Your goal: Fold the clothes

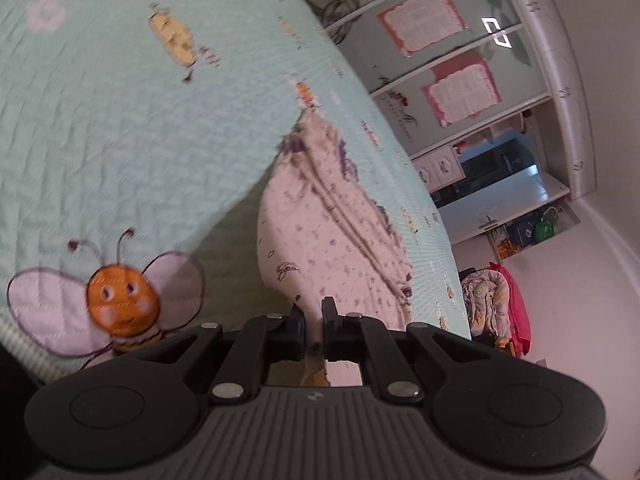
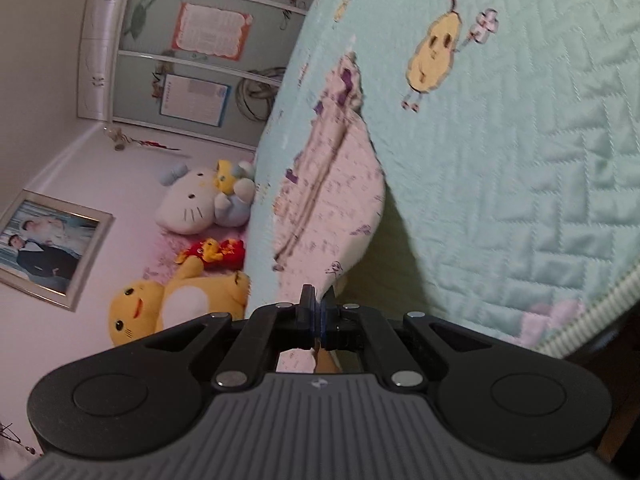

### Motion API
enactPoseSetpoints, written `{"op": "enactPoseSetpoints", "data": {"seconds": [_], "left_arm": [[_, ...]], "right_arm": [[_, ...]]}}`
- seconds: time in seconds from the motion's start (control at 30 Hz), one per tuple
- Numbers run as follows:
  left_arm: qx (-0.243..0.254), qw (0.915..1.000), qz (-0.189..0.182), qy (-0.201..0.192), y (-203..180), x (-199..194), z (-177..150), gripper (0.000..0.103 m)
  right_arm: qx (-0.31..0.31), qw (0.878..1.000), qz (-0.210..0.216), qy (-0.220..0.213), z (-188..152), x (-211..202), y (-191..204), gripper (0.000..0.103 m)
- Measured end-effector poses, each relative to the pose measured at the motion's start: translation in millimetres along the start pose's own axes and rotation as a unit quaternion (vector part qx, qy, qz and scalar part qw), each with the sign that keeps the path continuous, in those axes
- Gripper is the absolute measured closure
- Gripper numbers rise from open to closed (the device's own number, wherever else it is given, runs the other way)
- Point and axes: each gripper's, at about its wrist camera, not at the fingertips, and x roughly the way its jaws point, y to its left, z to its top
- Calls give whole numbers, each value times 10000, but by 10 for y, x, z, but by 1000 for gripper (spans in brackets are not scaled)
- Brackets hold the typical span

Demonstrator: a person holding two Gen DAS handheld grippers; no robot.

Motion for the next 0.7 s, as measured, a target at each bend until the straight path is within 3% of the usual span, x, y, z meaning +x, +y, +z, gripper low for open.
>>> {"op": "enactPoseSetpoints", "data": {"seconds": [0.3,0.43,0.7], "left_arm": [[-77,10000,29,17,69,31,-18,98],[-50,10000,-51,-31,-5,18,66,98],[170,9995,-181,-213,-450,259,504,98]], "right_arm": [[-7,9999,-147,13,-44,34,-57,103],[34,10000,16,58,-27,69,-13,102],[208,9990,336,-192,441,344,308,103]]}}
